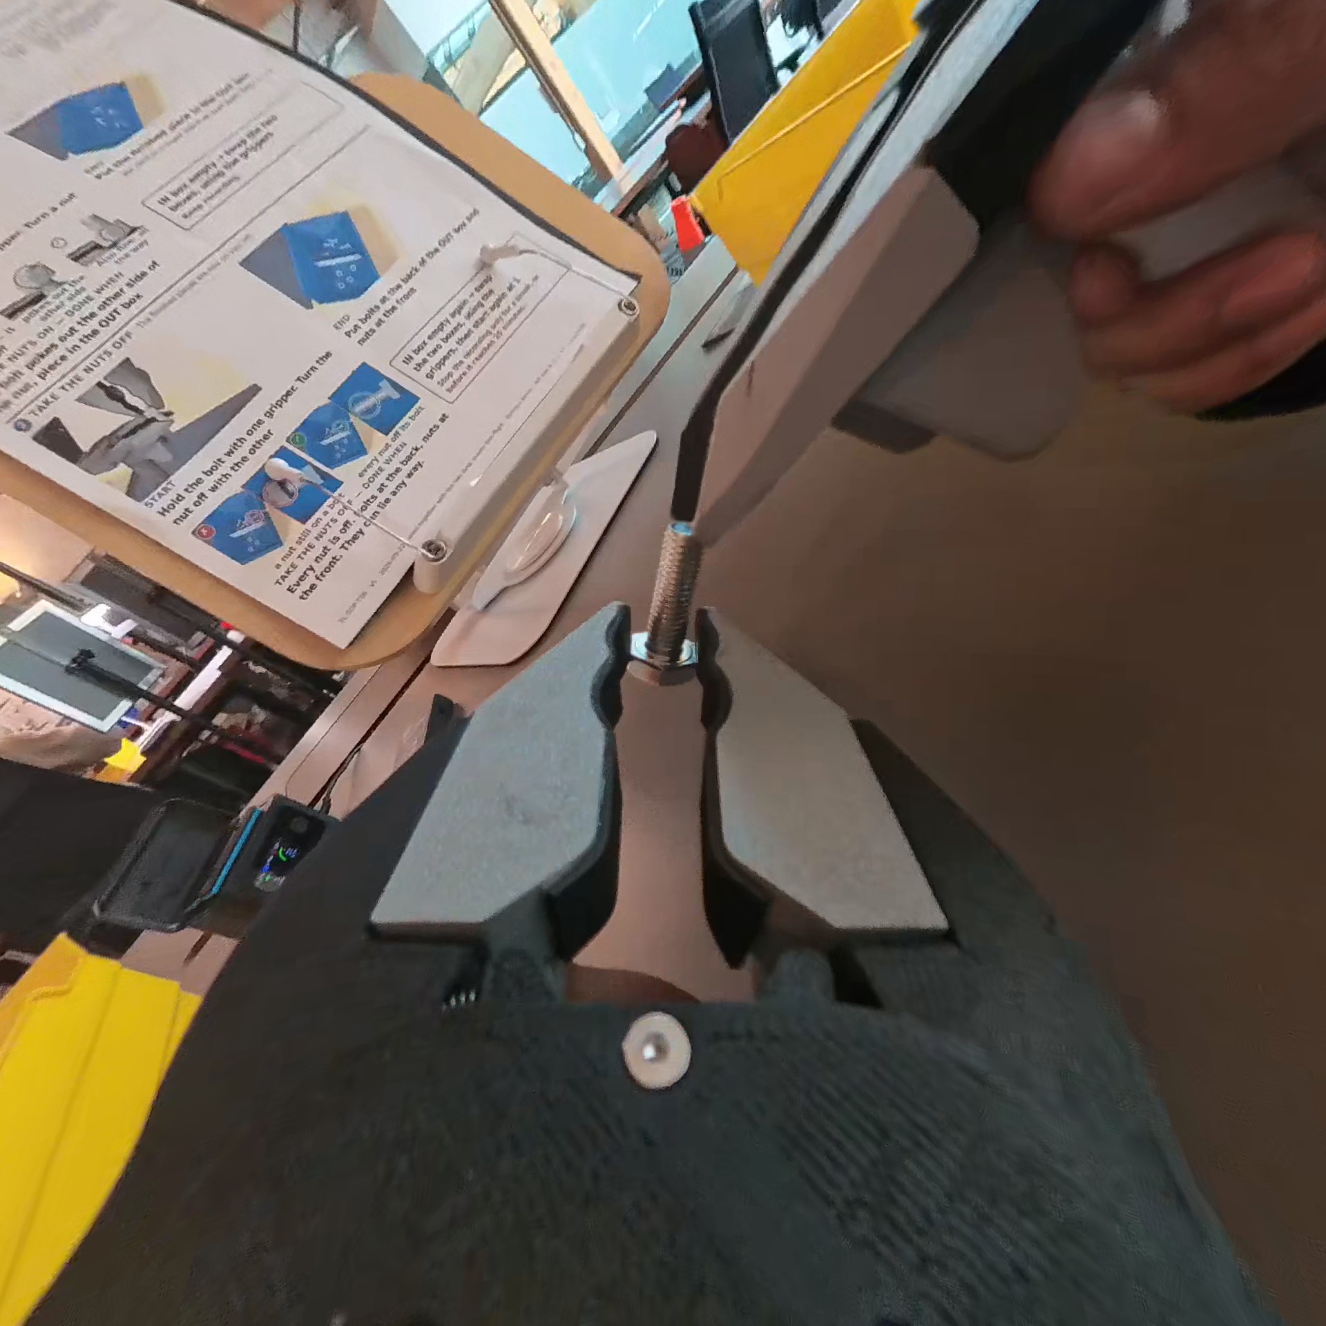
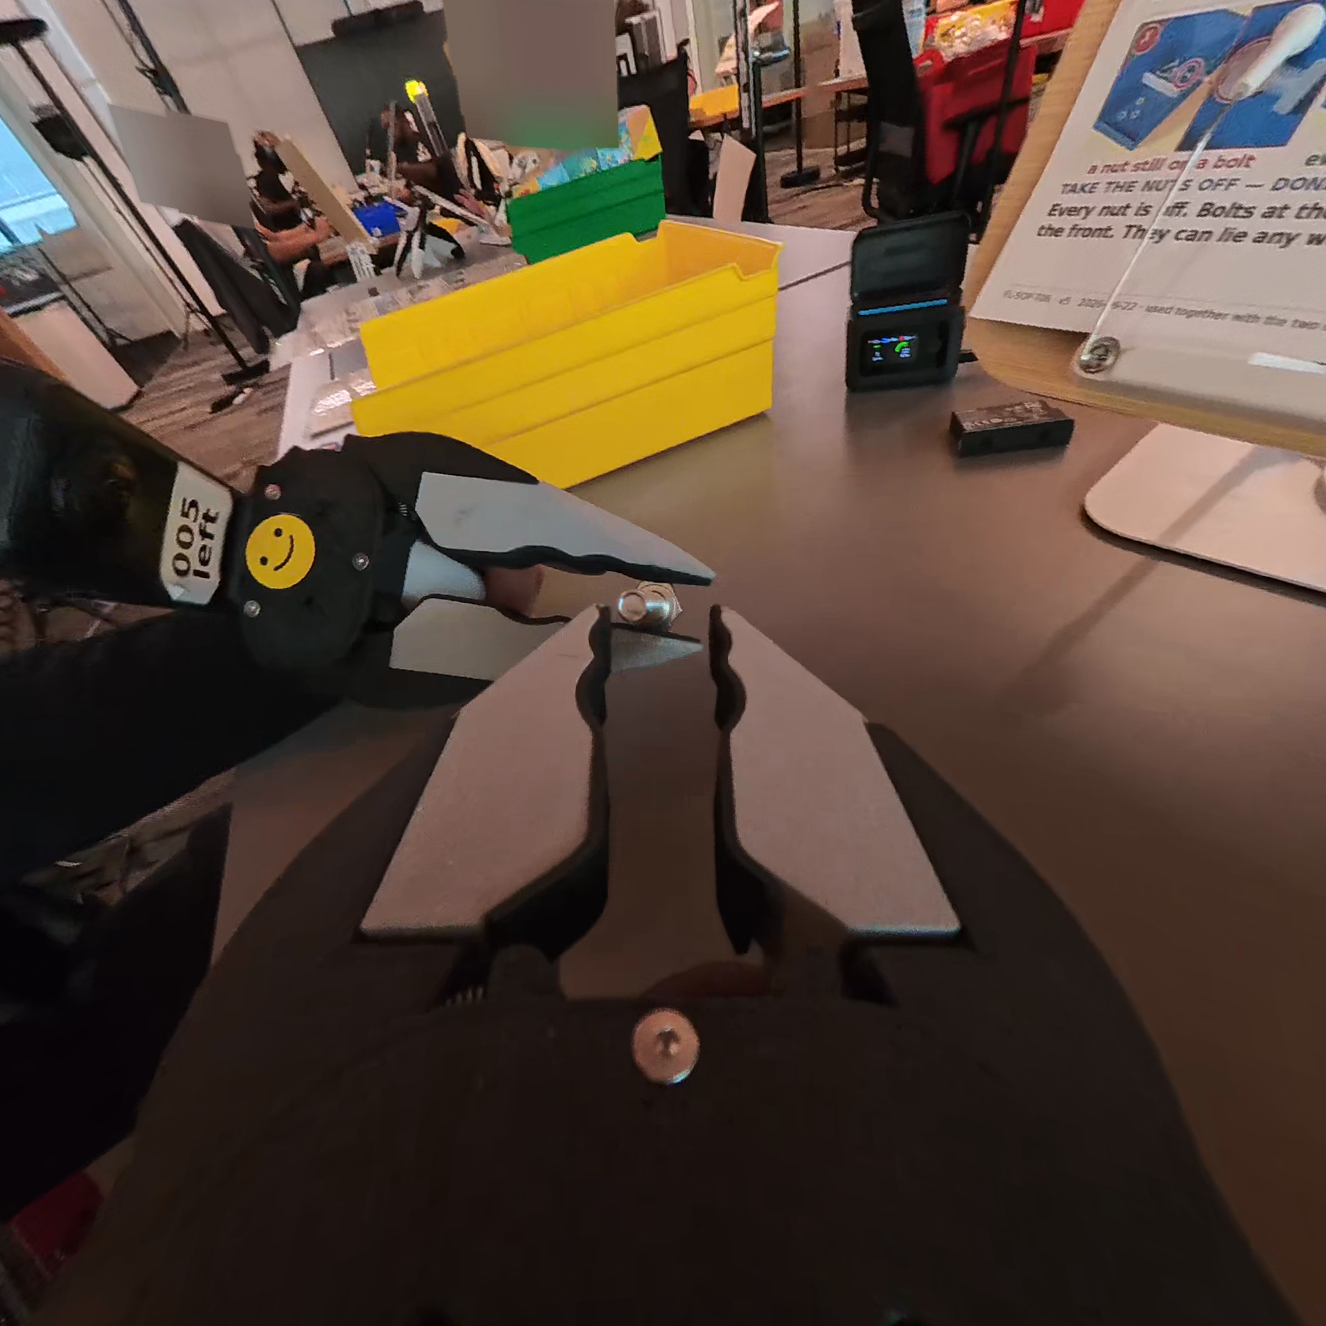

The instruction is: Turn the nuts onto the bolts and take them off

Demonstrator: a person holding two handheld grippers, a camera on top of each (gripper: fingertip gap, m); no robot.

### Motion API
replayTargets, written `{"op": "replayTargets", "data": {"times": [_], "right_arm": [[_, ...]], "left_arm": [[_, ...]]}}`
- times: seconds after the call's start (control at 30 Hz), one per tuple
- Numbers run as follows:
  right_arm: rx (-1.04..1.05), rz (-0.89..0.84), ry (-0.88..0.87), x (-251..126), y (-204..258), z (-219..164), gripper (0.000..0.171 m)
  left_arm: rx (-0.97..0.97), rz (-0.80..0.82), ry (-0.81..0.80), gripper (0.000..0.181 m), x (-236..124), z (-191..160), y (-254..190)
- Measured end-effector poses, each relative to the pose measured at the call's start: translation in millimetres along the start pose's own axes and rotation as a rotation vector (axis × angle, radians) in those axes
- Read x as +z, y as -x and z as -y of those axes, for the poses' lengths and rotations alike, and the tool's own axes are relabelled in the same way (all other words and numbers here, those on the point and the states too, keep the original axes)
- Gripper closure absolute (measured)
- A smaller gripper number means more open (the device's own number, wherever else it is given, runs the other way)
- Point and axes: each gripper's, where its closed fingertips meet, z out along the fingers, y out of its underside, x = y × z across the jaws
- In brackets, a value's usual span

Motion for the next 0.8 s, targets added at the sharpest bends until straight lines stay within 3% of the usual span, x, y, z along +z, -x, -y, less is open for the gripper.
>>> {"op": "replayTargets", "data": {"times": [0.23,0.47,0.8], "right_arm": [[-0.048,0.001,0.035,3.6,5.4,-5.5,0.165],[-0.100,-0.122,0.082,4.7,-9.8,-11.4,0.166],[-0.105,-0.065,0.061,5.5,1.1,-8.2,0.166]], "left_arm": [[0.038,-0.020,-0.014,0.165,0.0,5.2,-10.6],[0.051,-0.011,-0.024,0.171,-2.1,7.8,-12.8],[0.032,-0.030,-0.013,0.173,-3.2,6.9,-14.2]]}}
